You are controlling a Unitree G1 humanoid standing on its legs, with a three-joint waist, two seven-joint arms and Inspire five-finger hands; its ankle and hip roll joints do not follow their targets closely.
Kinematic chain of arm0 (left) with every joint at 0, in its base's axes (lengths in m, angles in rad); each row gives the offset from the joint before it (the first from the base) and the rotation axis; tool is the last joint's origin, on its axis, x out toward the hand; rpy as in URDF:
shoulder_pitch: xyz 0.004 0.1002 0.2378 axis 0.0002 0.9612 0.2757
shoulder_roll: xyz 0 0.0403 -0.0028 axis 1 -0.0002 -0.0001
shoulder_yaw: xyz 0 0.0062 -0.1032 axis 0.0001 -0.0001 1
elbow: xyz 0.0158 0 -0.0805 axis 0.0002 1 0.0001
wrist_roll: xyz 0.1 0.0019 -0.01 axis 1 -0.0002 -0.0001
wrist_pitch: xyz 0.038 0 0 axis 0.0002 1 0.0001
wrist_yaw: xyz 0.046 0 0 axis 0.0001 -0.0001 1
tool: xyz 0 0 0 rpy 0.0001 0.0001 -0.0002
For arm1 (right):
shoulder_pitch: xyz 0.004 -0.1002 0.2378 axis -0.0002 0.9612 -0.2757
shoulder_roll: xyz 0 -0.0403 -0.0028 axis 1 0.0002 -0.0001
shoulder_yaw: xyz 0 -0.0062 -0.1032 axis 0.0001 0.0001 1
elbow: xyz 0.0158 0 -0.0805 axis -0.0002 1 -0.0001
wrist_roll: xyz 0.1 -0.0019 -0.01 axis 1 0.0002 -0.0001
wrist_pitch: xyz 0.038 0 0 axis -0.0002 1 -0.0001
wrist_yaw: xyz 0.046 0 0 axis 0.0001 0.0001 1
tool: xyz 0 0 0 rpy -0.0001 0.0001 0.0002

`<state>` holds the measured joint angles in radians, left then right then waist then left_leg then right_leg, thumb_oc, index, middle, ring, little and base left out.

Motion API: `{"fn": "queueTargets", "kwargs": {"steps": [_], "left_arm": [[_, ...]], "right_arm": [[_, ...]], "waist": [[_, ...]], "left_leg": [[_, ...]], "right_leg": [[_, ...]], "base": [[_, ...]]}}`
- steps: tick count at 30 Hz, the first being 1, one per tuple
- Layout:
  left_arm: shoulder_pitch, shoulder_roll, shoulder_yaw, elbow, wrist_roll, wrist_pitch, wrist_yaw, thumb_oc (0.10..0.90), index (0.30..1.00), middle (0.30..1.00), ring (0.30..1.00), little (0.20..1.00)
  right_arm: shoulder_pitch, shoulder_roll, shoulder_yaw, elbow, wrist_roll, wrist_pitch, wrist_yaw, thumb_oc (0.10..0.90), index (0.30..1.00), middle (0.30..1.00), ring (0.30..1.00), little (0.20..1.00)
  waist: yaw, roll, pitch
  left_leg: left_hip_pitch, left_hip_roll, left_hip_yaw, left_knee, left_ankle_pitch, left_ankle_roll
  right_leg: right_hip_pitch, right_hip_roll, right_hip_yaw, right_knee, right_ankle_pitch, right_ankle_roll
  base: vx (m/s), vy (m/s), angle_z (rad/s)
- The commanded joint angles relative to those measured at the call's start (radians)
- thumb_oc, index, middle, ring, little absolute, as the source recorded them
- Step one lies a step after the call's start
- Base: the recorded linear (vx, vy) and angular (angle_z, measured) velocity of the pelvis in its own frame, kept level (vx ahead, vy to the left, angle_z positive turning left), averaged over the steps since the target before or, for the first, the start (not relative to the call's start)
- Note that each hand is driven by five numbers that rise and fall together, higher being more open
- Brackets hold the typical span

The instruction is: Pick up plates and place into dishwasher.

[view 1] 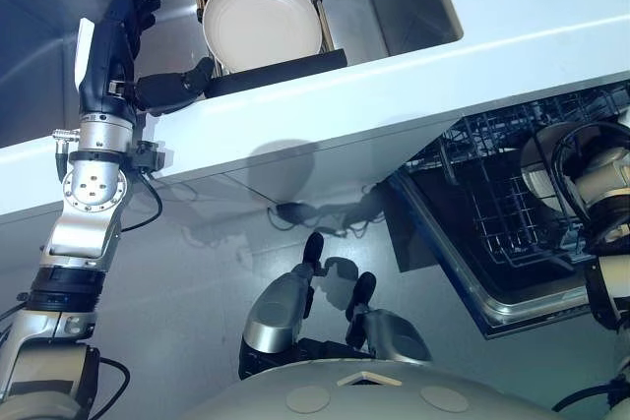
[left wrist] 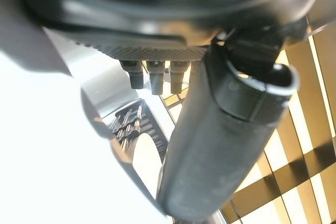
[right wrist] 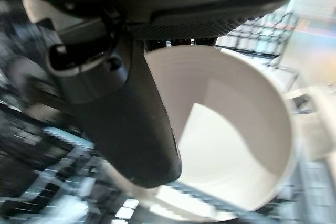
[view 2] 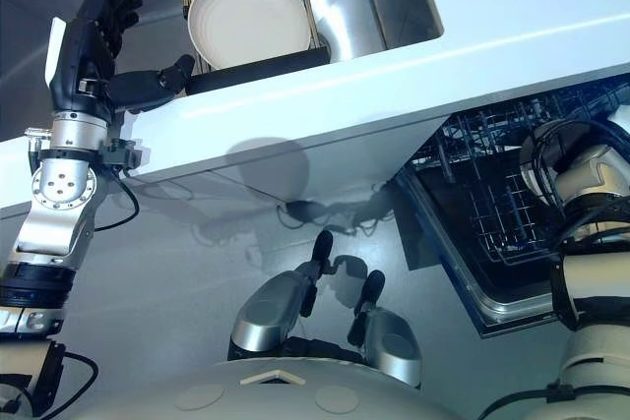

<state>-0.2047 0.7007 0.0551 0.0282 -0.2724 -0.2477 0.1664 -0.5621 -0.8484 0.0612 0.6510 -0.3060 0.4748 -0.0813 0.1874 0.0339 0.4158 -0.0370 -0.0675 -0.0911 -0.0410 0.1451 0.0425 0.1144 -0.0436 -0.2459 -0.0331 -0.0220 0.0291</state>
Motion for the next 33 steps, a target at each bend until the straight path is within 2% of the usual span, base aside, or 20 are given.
{"fn": "queueTargets", "kwargs": {"steps": [1, 5, 8, 16, 19, 24, 26, 30, 31, 33], "left_arm": [[0.134, -0.058, 0.06, -0.062, 0.061, -0.058, 0.017, 0.8, 0.9, 0.9, 0.9, 0.9], [0.169, -0.079, 0.085, -0.073, 0.09, -0.043, 0.033, 0.8, 0.9, 0.9, 0.9, 0.9], [0.184, -0.095, 0.101, -0.071, 0.104, -0.041, 0.038, 0.8, 0.9, 0.9, 0.9, 0.9], [0.201, -0.106, 0.125, -0.056, 0.131, -0.033, 0.047, 0.8, 0.9, 0.9, 0.9, 0.9], [0.2, -0.1, 0.134, -0.053, 0.182, -0.03, 0.053, 0.8, 0.9, 0.9, 0.9, 0.9], [0.174, -0.047, 0.153, -0.008, 0.31, -0.03, 0.108, 0.8, 0.9, 0.9, 0.9, 0.9], [0.16, -0.026, 0.165, 0.022, 0.351, -0.023, 0.13, 0.8, 0.9, 0.9, 0.9, 0.9], [0.147, 0.02, 0.203, 0.066, 0.384, 0.006, 0.138, 0.8, 0.9, 0.9, 0.9, 0.9], [0.145, 0.037, 0.214, 0.089, 0.429, 0.029, 0.139, 0.8, 0.9, 0.9, 0.9, 0.9], [0.138, 0.066, 0.221, 0.115, 0.447, 0.057, 0.139, 0.8, 0.9, 0.9, 0.9, 0.9]], "right_arm": [[0.123, -0.061, -0.102, -0.249, -0.059, -0.028, -0.132, 0.8, 0.9, 0.9, 0.9, 0.9], [0.276, 0.016, -0.197, -0.412, -0.107, -0.089, -0.178, 0.8, 0.9, 0.9, 0.9, 0.9], [0.337, 0.057, -0.227, -0.463, -0.114, -0.13, -0.194, 0.8, 0.9, 0.9, 0.9, 0.9], [0.394, 0.115, -0.252, -0.532, -0.06, -0.193, -0.213, 0.8, 0.9, 0.9, 0.9, 0.9], [0.399, 0.145, -0.256, -0.571, 0.064, -0.269, -0.226, 0.8, 0.9, 0.9, 0.9, 0.9], [0.418, 0.234, -0.246, -0.643, 0.342, -0.53, -0.208, 0.8, 0.9, 0.9, 0.9, 0.9], [0.429, 0.277, -0.243, -0.668, 0.413, -0.636, -0.142, 0.8, 0.9, 0.9, 0.9, 0.9], [0.473, 0.348, -0.234, -0.705, 0.589, -0.73, -0.003, 0.8, 0.9, 0.9, 0.9, 0.9], [0.49, 0.372, -0.229, -0.714, 0.633, -0.746, 0.078, 0.8, 0.9, 0.9, 0.9, 0.9], [0.499, 0.379, -0.218, -0.722, 0.707, -0.744, 0.164, 0.8, 0.9, 0.9, 0.9, 0.9]], "waist": [[-0.051, -0.022, -0.09], [-0.081, -0.024, -0.124], [-0.092, -0.023, -0.149], [-0.113, -0.018, -0.21], [-0.121, -0.018, -0.227], [-0.147, -0.011, -0.258], [-0.159, -0.005, -0.273], [-0.19, 0.009, -0.295], [-0.204, 0.015, -0.301], [-0.214, 0.018, -0.305]], "left_leg": [[0.062, 0.002, 0.053, 0.047, -0.154, 0.001], [0.096, 0.001, 0.075, 0.028, -0.168, 0.01], [0.113, 0.0, 0.086, 0.022, -0.176, 0.013], [0.159, -0.002, 0.108, -0.011, -0.19, 0.012], [0.172, -0.005, 0.119, -0.018, -0.197, 0.01], [0.189, -0.008, 0.147, -0.025, -0.208, 0.005], [0.191, -0.009, 0.161, -0.024, -0.213, 0.004], [0.196, -0.009, 0.189, -0.013, -0.228, 0.006], [0.196, -0.011, 0.197, -0.004, -0.234, 0.009], [0.198, -0.012, 0.207, 0.002, -0.239, 0.01]], "right_leg": [[-0.127, 0.002, 0.033, 0.224, -0.069, 0.039], [-0.115, 0.004, 0.047, 0.22, -0.064, 0.052], [-0.099, 0.005, 0.052, 0.206, -0.07, 0.054], [-0.059, 0.01, 0.067, 0.163, -0.077, 0.058], [-0.05, 0.01, 0.071, 0.143, -0.073, 0.062], [-0.04, 0.01, 0.082, 0.105, -0.057, 0.069], [-0.04, 0.011, 0.088, 0.098, -0.054, 0.071], [-0.039, 0.013, 0.108, 0.09, -0.057, 0.068], [-0.038, 0.014, 0.12, 0.087, -0.058, 0.066], [-0.036, 0.014, 0.127, 0.08, -0.055, 0.065]], "base": [[0.07, 0.055, -0.23], [0.04, 0.04, -0.15], [0.02, 0.026, -0.19], [-0.02, 0.013, -0.13], [-0.08, -0.001, -0.13], [-0.08, 0.027, -0.07], [-0.08, 0.039, -0.13], [-0.08, 0.058, -0.23], [-0.07, 0.062, -0.24], [-0.06, 0.051, -0.21]]}}
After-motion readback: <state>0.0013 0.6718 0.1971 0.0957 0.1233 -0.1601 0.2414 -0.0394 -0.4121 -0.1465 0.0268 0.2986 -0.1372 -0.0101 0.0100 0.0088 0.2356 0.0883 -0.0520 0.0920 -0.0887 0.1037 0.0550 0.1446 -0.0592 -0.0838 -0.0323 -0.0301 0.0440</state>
